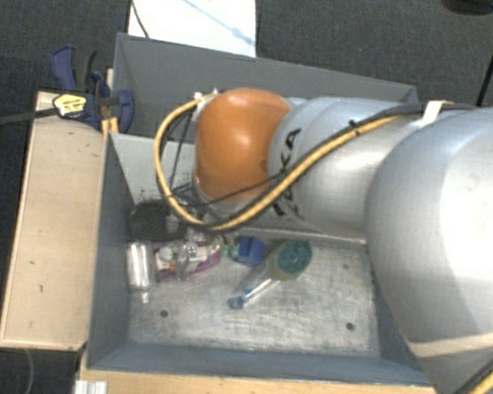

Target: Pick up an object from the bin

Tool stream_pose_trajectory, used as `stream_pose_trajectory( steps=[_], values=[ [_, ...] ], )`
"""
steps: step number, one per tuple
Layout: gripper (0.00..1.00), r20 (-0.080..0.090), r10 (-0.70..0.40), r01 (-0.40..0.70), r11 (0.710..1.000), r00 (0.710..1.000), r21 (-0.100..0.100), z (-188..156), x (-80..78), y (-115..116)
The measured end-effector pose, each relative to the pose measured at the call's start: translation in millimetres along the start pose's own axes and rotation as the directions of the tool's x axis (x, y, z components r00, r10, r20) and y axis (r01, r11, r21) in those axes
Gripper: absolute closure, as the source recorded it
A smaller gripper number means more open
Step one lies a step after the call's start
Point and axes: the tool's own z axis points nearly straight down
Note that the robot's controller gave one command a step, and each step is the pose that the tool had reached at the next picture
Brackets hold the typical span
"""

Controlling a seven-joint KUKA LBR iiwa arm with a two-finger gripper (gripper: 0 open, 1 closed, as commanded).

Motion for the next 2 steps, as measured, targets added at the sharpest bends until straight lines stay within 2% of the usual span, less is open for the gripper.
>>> stream_pose_trajectory(
  steps=[1,2],
  values=[
    [1.00,0.004,0.004,-0.004,1.000,1.000,0.000,2.0,-1.0,-0.8],
    [1.00,0.014,0.042,-0.042,0.999,0.999,-0.004,-111.7,11.3,7.9]
  ],
)
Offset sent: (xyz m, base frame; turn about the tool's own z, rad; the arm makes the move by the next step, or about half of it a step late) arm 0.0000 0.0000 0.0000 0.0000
